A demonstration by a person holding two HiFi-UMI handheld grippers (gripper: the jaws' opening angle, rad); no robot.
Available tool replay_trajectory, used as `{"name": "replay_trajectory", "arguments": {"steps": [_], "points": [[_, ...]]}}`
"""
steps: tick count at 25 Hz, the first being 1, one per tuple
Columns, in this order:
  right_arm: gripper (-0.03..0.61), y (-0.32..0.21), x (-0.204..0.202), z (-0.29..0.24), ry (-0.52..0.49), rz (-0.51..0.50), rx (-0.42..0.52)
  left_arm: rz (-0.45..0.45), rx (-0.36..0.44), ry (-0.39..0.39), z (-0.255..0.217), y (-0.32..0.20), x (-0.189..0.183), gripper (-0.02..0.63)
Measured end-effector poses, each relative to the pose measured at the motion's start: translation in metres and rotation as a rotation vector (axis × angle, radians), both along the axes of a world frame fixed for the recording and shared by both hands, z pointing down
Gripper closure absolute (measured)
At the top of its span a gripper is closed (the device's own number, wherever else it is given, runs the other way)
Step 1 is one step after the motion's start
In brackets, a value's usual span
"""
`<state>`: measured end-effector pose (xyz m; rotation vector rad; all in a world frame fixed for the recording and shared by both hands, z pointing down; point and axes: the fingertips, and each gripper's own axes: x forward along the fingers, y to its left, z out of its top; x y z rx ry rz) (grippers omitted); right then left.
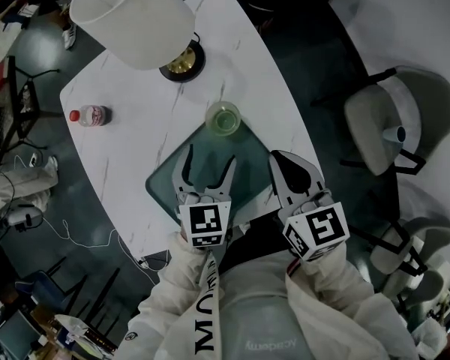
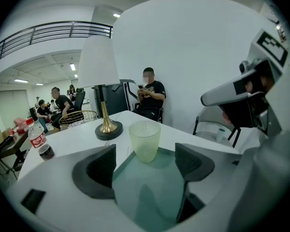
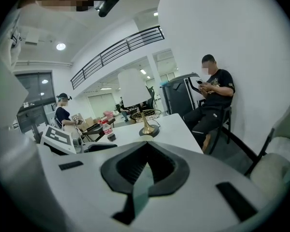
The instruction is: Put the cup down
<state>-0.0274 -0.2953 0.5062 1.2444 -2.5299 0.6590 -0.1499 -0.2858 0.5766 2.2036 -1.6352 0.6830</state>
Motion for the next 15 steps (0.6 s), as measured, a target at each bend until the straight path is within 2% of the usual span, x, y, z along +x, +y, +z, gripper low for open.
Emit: {"name": "replay_trajectory", "arguments": {"steps": [7,15], "points": [[0.572,0.040,-0.002,-0.025,-0.007,-0.034,0.051,-0.032,0.044,0.029,-0.034,0.044,0.001,0.225],[0.572,0.082,-0.025,-0.065,-0.041,-0.103,0.124,-0.077,0.107,0.036,-0.073,0.094,-0.009,0.226]]}}
